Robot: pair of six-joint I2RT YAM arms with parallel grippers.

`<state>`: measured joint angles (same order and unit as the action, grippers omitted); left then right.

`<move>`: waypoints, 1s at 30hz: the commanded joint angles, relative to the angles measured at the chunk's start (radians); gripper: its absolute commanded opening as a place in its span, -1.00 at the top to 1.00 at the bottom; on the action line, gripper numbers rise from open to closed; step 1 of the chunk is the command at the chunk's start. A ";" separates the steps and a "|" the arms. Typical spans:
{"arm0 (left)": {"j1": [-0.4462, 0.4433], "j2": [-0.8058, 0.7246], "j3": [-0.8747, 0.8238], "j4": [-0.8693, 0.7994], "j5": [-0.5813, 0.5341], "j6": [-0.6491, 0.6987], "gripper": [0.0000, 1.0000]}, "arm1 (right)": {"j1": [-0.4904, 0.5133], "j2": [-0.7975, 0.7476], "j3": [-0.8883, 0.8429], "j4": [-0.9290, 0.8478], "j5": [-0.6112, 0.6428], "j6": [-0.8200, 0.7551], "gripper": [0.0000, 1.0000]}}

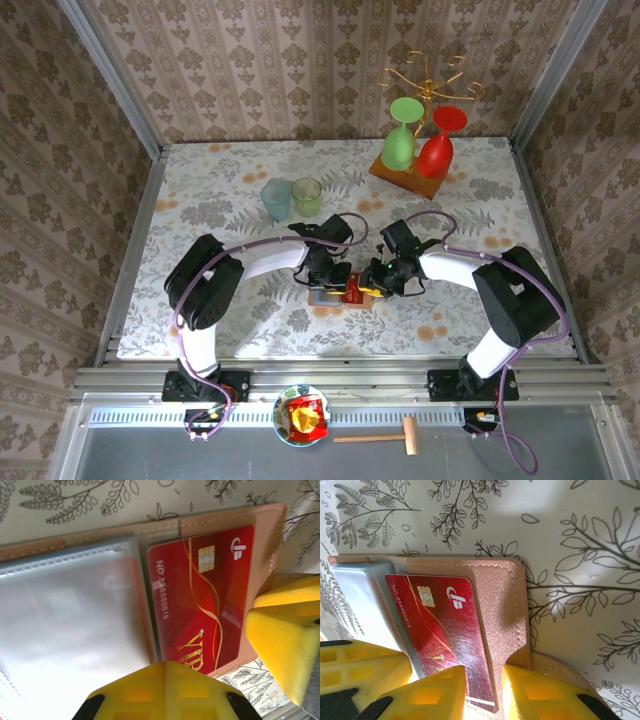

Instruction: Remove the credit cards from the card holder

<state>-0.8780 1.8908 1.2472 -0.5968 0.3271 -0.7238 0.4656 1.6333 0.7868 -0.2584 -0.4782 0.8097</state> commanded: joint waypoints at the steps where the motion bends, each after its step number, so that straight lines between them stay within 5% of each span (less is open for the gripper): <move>1: -0.010 0.028 0.033 -0.053 -0.025 0.018 0.93 | 0.005 -0.016 -0.017 0.016 -0.010 0.019 0.48; 22: -0.014 0.063 0.041 -0.082 -0.022 -0.006 0.84 | 0.005 0.018 -0.038 0.113 -0.080 0.053 0.47; 30: -0.013 0.060 0.035 -0.080 -0.020 -0.008 0.84 | 0.005 -0.008 -0.053 0.158 -0.105 0.065 0.61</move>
<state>-0.8833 1.9316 1.2785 -0.6361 0.3168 -0.7250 0.4656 1.6382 0.7471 -0.1318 -0.5472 0.8612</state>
